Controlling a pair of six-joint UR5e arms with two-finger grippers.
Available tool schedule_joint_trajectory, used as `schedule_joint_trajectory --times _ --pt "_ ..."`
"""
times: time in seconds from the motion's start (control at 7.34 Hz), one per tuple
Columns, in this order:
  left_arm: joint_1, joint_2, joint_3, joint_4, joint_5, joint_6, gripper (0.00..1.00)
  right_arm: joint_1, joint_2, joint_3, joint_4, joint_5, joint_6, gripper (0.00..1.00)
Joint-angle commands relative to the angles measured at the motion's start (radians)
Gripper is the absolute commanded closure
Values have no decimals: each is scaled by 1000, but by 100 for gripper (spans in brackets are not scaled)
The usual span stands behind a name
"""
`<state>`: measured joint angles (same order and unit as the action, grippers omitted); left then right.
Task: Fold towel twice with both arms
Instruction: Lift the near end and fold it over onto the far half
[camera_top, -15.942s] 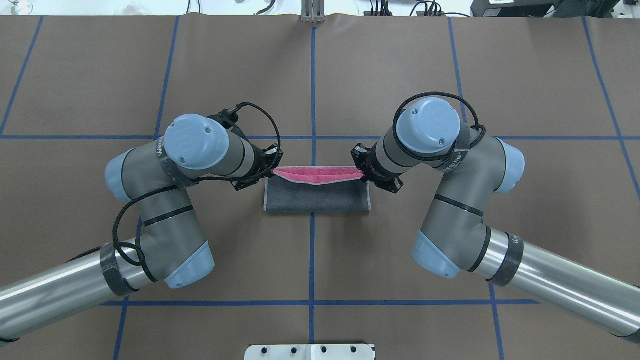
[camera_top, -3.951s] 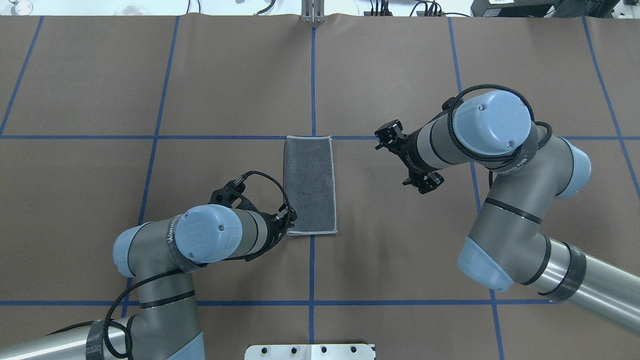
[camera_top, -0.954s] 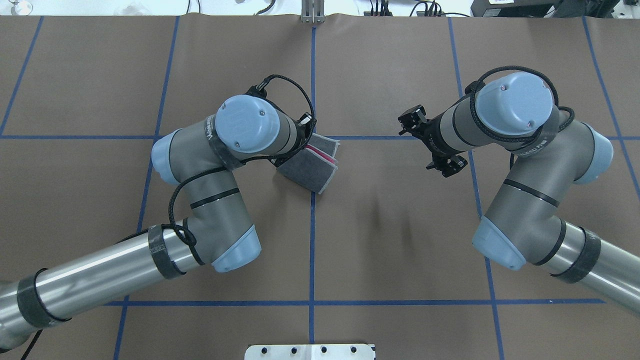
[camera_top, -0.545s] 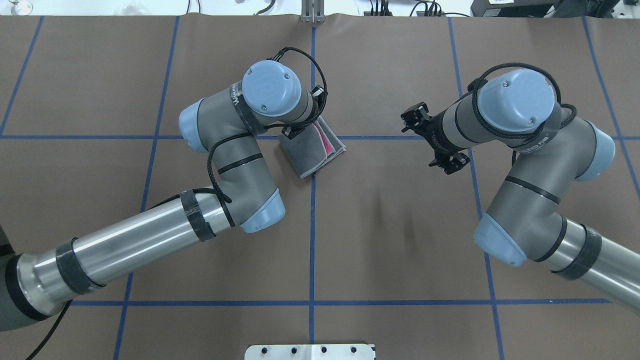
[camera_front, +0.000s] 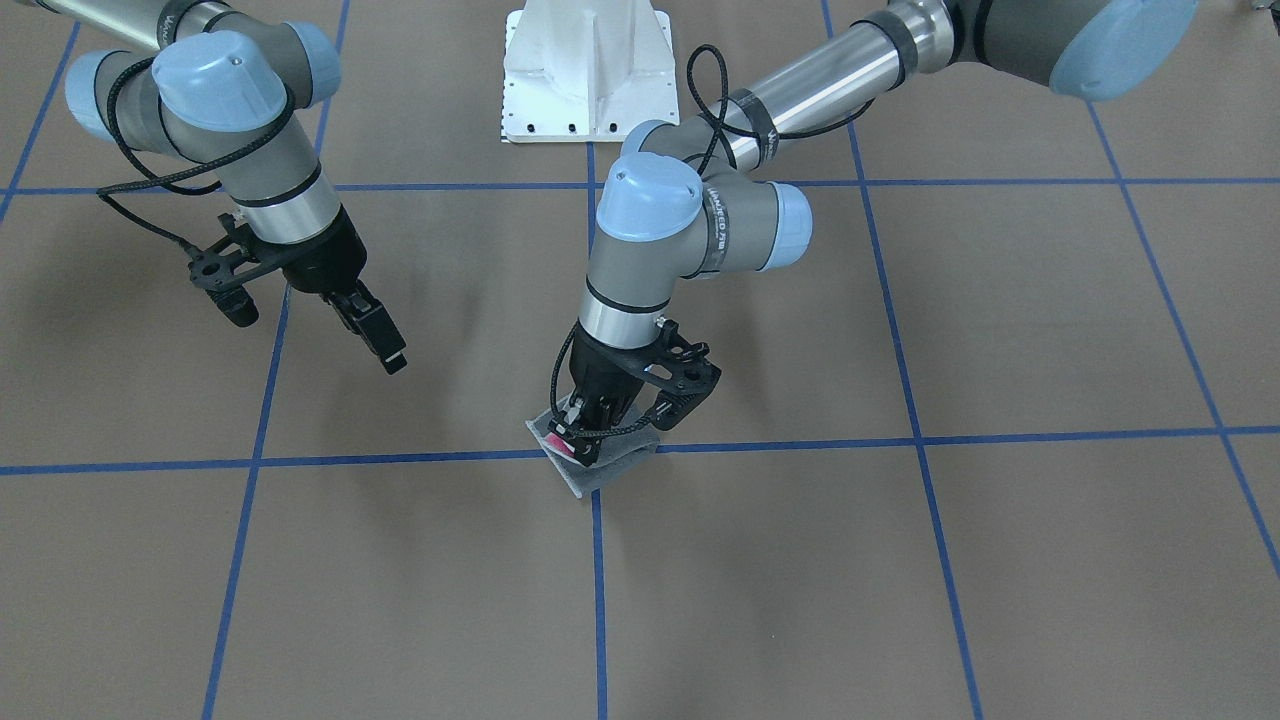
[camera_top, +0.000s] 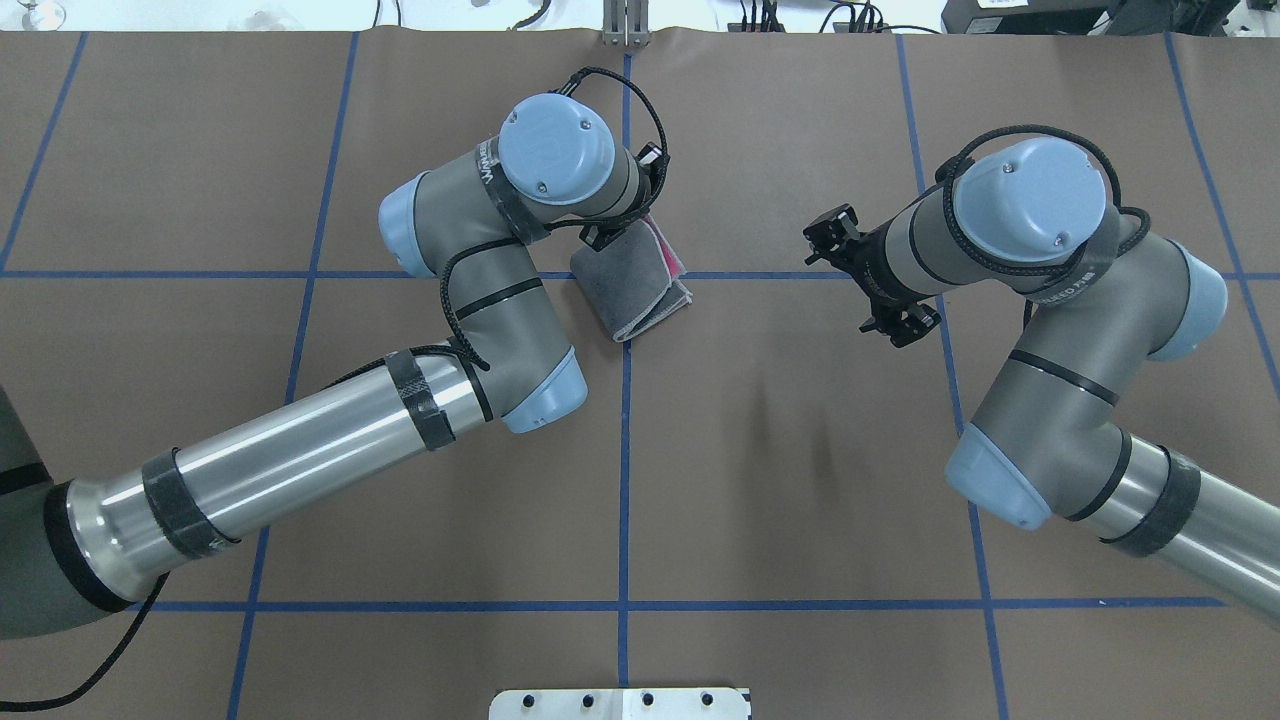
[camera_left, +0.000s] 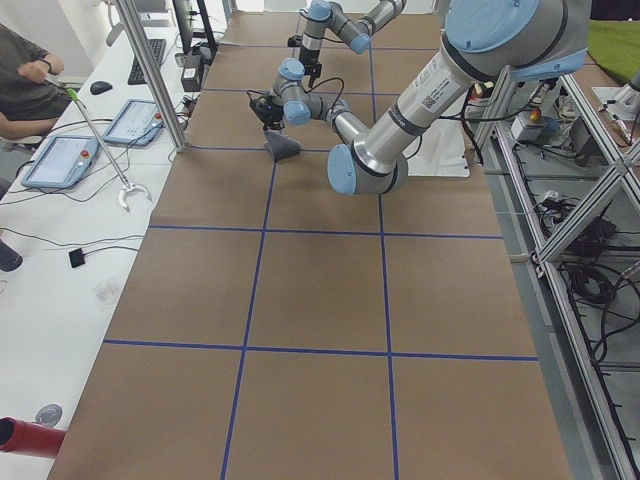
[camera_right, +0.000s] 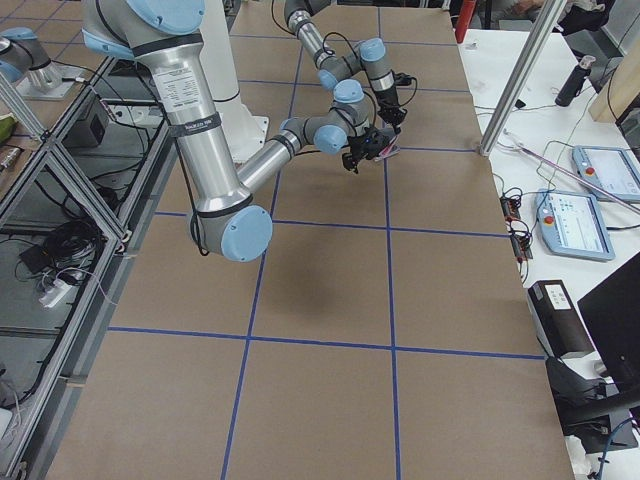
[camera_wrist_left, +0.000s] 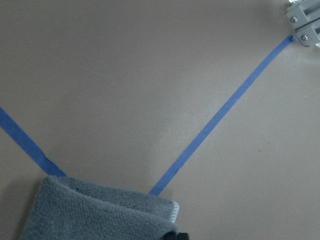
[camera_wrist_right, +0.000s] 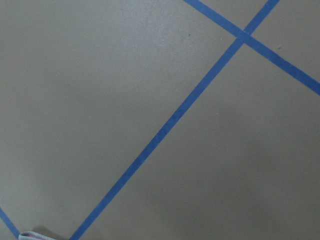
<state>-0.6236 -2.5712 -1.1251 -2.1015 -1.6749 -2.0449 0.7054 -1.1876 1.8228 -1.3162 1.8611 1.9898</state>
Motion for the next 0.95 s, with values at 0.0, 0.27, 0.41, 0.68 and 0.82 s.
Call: schedule_joint_trajectory --times 0.0,0.27,0.41,0.68,0.82 --pt "1 -20 59 -41 1 0 100 -1 -1 -2 0 0 0 0" --pt "-4 -21 64 -45 1 34 0 -3 2 -17 5 -2 0 0" --pt "-22 -29 62 -45 0 35 0 -4 5 -20 3 -8 0 0" --pt "-83 -30 29 -38 -139 41 0 -7 35 -63 12 -14 1 0" --pt "-103 -24 -7 -31 -190 41 0 -7 93 -116 14 -16 3 0"
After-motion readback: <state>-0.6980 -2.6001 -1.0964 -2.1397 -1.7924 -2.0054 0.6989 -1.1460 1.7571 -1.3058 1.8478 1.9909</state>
